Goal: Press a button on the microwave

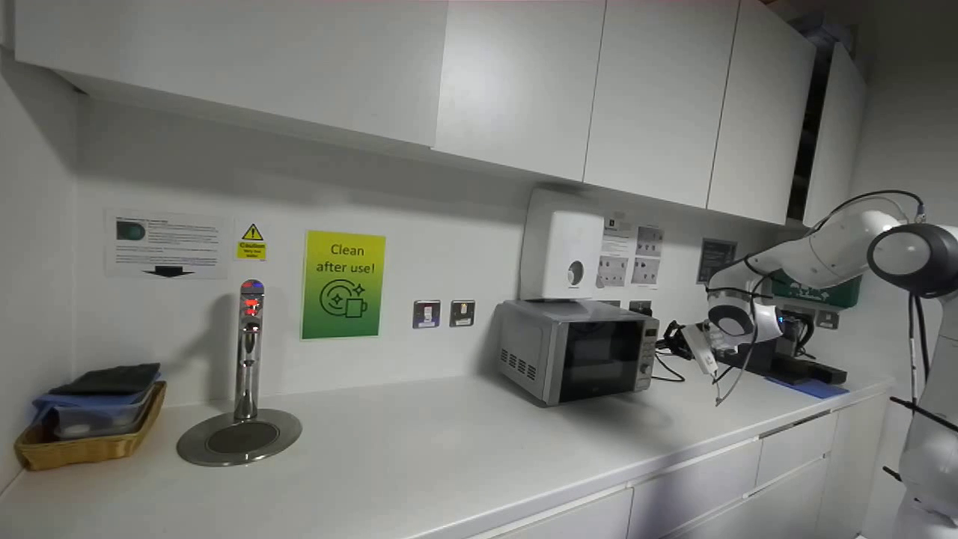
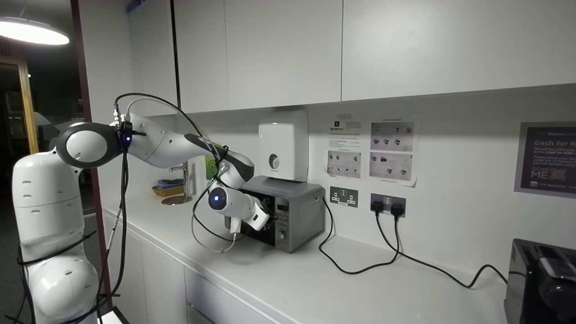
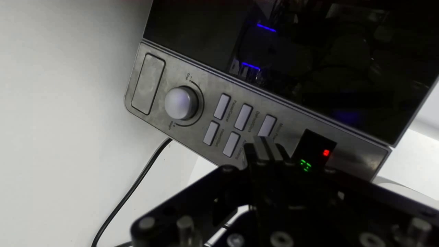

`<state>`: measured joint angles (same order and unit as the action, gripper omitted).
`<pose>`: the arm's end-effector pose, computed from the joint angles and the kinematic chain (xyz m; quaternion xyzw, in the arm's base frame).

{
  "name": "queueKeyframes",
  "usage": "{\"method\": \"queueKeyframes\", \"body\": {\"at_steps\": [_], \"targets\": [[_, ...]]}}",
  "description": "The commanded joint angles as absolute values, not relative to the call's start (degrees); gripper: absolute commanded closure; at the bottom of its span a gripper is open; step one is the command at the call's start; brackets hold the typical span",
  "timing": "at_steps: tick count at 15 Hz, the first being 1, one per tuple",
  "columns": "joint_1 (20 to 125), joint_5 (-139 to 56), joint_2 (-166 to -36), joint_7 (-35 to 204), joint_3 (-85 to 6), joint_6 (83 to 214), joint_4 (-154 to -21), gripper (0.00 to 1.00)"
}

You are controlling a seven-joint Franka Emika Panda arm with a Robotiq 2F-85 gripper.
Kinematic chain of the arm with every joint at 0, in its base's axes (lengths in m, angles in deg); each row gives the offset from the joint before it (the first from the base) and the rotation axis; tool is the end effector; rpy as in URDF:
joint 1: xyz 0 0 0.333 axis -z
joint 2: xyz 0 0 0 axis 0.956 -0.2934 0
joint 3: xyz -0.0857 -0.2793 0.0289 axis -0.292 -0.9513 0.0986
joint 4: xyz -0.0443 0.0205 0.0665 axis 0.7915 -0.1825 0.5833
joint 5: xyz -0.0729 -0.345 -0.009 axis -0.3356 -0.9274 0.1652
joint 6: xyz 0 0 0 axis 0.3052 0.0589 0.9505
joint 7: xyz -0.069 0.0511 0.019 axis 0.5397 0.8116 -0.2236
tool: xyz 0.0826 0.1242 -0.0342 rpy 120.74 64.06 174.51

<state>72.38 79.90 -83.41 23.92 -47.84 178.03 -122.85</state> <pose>0.5094 -0.1413 0.3704 -0.7184 0.4682 -0.4073 0.3143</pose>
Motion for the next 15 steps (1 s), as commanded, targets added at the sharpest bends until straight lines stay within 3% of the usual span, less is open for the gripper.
{"method": "queueKeyframes", "body": {"at_steps": [1, 15], "targets": [[72.74, 80.68, -83.03, 22.65, -48.2, 176.77, -122.64, 1.0], [72.71, 83.11, -87.49, 22.24, -48.19, 178.36, -117.82, 1.0]]}}
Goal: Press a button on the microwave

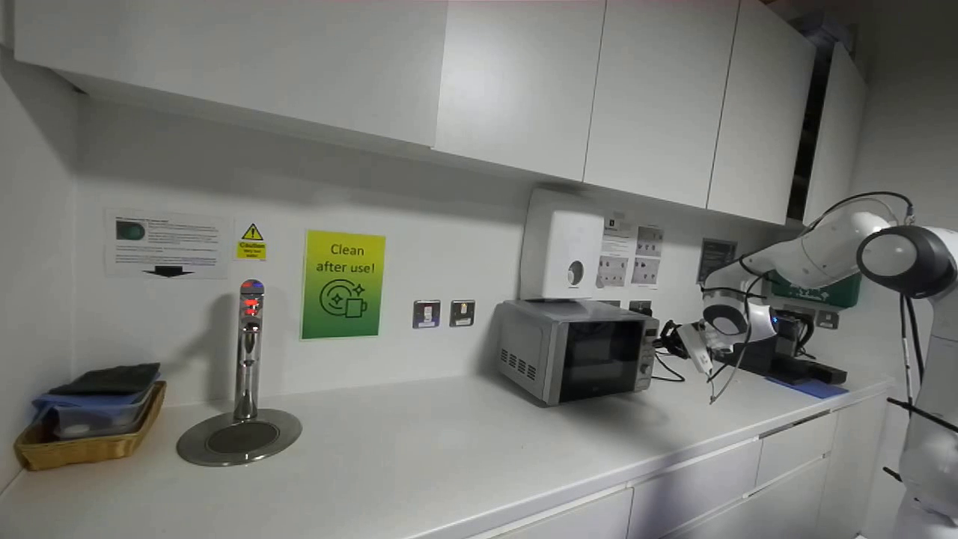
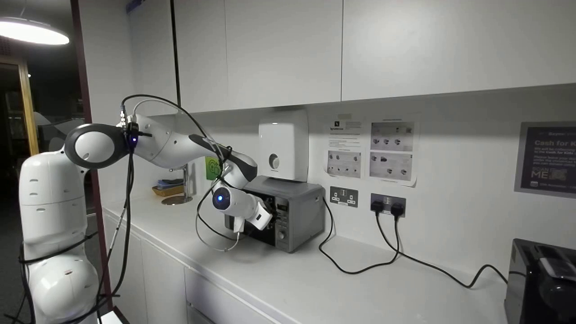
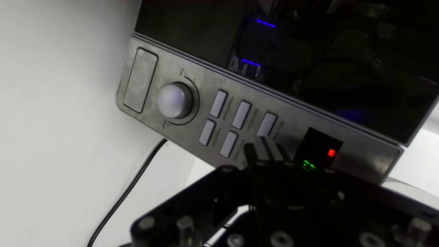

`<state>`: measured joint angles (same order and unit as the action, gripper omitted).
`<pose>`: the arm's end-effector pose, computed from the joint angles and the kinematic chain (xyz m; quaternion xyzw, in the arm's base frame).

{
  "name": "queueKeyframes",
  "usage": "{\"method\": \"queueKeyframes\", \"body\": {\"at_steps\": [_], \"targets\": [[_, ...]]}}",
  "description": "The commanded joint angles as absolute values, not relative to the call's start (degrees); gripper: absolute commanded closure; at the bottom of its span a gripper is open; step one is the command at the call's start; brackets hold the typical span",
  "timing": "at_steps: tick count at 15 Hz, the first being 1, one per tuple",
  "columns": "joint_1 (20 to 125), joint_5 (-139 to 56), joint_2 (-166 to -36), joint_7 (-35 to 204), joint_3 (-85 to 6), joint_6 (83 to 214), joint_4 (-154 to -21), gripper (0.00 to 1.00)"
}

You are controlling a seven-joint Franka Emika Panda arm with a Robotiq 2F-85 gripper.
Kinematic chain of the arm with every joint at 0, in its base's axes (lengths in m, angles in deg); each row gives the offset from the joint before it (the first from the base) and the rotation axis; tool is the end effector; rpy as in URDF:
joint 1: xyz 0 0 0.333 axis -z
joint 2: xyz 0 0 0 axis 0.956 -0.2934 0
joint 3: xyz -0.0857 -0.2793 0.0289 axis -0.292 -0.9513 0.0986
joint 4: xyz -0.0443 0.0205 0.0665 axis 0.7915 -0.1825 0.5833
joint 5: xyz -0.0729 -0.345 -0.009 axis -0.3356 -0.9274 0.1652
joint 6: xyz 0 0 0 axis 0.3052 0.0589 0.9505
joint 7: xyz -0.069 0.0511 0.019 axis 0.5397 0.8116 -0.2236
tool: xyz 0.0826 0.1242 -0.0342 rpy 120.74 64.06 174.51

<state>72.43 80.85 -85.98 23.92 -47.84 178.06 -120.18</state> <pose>0.5223 -0.1437 0.3678 -0.7147 0.4723 -0.4094 0.3139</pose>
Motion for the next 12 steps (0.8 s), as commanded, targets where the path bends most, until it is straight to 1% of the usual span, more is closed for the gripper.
{"method": "queueKeyframes", "body": {"at_steps": [1, 12], "targets": [[72.71, 83.23, -87.86, 22.03, -48.2, 178.38, -117.49, 1.0], [72.86, 83.83, -89.46, 22.44, -48.25, 178.78, -115.84, 1.0]]}}
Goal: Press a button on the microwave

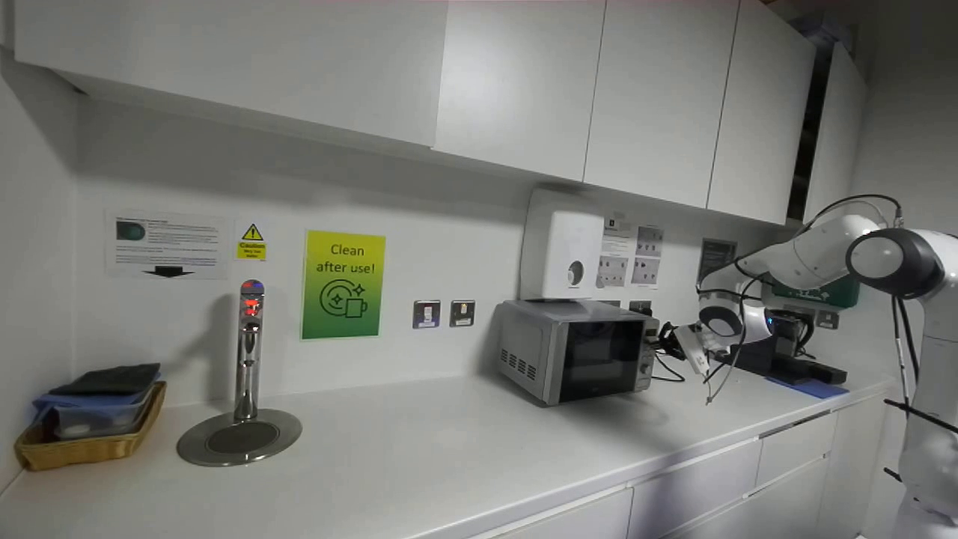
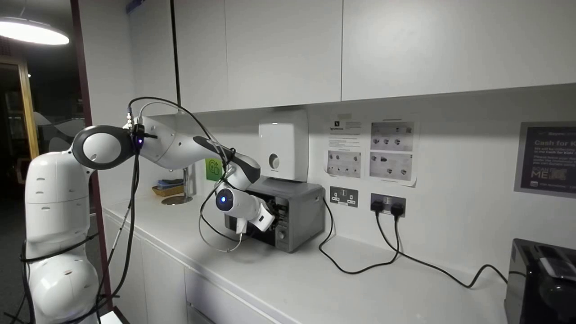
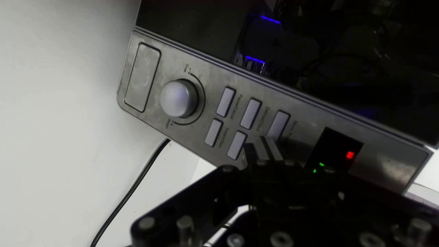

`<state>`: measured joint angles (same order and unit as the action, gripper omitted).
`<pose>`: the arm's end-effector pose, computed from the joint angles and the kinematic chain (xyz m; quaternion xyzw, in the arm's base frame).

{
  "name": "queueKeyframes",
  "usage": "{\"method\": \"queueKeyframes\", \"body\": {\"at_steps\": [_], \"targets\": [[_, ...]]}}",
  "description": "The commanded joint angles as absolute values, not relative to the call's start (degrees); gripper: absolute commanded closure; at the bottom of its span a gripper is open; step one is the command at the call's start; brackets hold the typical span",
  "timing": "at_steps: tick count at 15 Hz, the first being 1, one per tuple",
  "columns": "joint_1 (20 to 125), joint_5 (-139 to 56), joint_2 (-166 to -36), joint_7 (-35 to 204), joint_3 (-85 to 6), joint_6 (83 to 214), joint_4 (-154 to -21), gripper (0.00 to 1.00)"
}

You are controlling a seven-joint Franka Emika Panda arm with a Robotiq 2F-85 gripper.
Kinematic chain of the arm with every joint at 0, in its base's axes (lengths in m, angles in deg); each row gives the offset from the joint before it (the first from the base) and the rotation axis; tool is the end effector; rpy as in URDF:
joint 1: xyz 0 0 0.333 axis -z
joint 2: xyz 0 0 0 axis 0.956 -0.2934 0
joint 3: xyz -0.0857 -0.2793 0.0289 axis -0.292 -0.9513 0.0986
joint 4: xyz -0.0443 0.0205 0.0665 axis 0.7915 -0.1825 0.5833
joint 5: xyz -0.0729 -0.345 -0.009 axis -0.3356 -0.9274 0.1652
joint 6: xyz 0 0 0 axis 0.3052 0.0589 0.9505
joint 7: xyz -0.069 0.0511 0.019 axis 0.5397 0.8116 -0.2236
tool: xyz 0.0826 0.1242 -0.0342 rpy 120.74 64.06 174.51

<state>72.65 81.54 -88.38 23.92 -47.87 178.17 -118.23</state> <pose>0.5312 -0.1476 0.3606 -0.7130 0.4783 -0.4083 0.3100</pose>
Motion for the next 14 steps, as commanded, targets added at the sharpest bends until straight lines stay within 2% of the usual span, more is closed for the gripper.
{"method": "queueKeyframes", "body": {"at_steps": [1, 14], "targets": [[72.89, 84.04, -89.65, 22.43, -48.24, 178.89, -115.62, 1.0], [72.96, 84.98, -91.42, 22.07, -48.13, 180.13, -114.01, 1.0]]}}
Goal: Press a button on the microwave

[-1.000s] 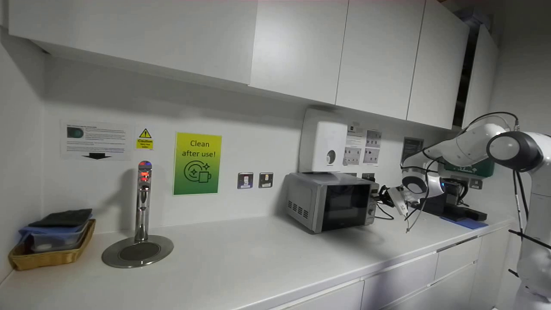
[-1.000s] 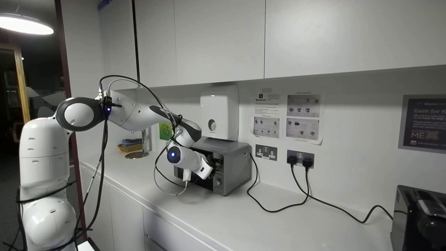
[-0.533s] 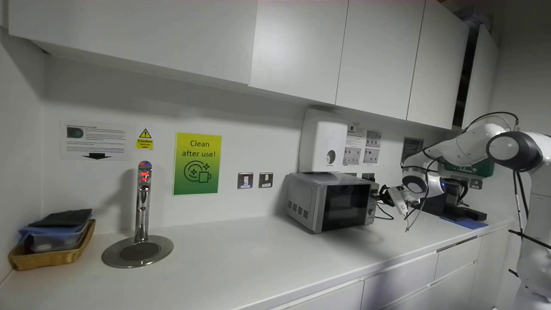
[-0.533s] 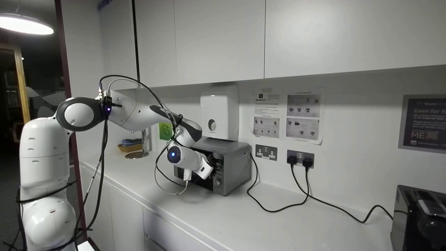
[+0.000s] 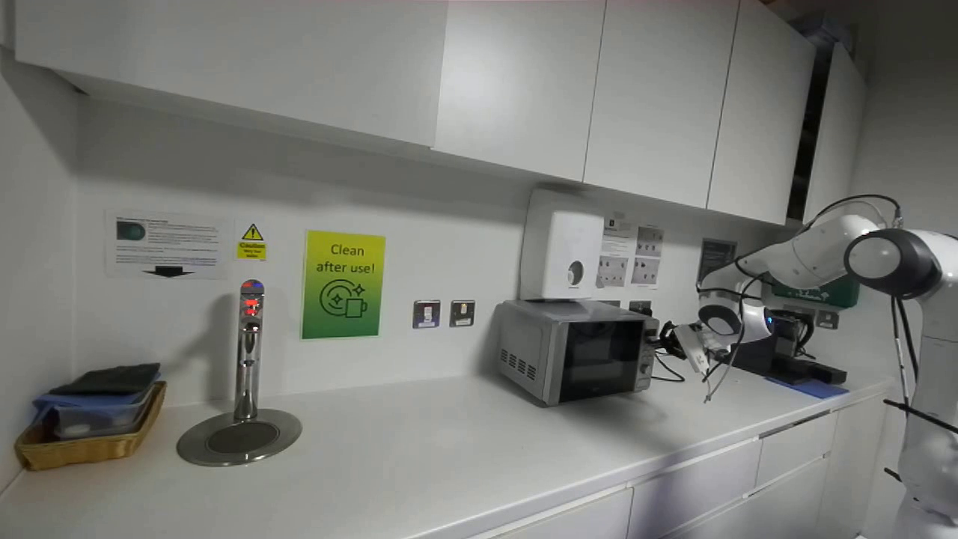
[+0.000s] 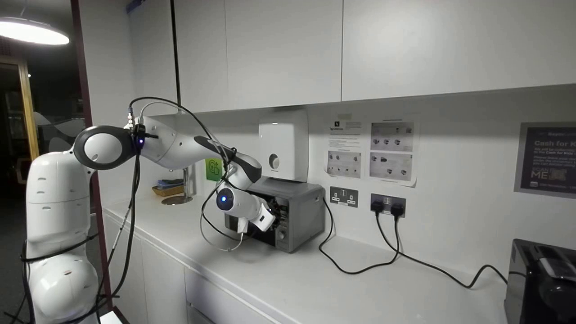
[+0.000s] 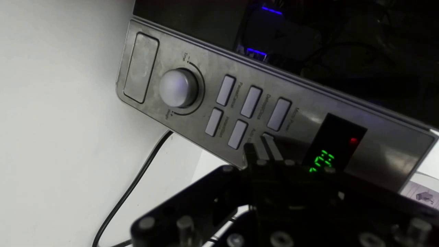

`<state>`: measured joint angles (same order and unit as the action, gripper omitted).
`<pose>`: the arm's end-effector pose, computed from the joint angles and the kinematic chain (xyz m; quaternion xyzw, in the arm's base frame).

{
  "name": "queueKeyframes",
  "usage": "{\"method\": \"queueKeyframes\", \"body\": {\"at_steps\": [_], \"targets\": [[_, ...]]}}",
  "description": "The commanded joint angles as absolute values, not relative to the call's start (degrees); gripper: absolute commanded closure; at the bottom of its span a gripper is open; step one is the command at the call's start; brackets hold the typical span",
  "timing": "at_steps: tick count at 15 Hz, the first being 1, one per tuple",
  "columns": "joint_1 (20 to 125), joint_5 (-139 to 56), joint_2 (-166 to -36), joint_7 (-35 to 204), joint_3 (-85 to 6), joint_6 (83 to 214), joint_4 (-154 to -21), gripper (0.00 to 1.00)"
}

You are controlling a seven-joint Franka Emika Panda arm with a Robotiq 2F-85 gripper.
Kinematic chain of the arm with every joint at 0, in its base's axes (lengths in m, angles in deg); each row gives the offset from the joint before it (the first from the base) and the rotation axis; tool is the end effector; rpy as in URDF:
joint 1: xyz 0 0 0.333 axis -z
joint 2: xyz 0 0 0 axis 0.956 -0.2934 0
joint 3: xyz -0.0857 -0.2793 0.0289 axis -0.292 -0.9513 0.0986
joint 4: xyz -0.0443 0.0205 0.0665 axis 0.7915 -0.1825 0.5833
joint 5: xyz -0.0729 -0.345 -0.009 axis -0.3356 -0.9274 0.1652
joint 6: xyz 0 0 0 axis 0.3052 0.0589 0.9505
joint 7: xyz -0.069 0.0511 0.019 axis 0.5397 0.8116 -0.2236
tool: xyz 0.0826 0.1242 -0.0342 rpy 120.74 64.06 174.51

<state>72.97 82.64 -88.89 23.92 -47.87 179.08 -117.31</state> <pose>0.5325 -0.1528 0.3618 -0.7053 0.4892 -0.4116 0.3064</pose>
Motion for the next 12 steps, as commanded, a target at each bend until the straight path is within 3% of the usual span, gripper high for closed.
{"method": "queueKeyframes", "body": {"at_steps": [1, 12], "targets": [[72.95, 84.96, -91.69, 22.09, -48.13, 180.2, -113.81, 1.0], [73.17, 79.35, -86.97, 22.82, -47.96, 177.64, -119.95, 1.0]]}}
